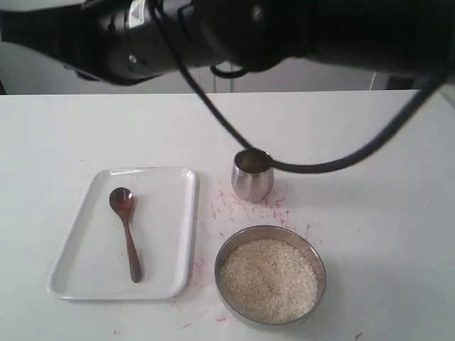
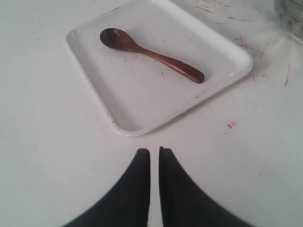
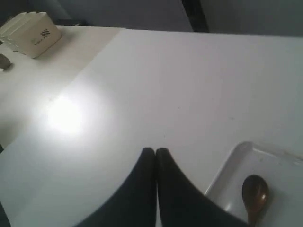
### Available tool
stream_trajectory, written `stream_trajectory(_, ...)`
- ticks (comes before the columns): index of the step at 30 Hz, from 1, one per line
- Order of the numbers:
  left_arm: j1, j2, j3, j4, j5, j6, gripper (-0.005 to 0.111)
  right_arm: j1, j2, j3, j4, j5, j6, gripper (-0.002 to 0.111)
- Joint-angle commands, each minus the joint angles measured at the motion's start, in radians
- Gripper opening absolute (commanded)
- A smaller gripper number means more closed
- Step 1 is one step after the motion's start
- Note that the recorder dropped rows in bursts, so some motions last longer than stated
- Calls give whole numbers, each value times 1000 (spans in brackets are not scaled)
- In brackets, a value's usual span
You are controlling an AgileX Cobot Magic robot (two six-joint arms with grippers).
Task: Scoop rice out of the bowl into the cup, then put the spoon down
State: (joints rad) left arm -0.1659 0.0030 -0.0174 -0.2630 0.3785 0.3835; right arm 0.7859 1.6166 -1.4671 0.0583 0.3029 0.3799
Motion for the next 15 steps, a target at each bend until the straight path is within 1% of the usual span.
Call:
stream_trajectory(1, -7, -3, 5, -5, 3, 3, 14, 1, -110, 3, -12, 49, -79, 0)
stream_trajectory(9, -7, -3, 5, -5, 3, 3, 14, 1, -280, 15, -12, 86, -120, 0)
stream_trajectory(15, -7, -3, 5, -5, 3, 3, 14, 1, -386, 15, -14, 137, -187, 0)
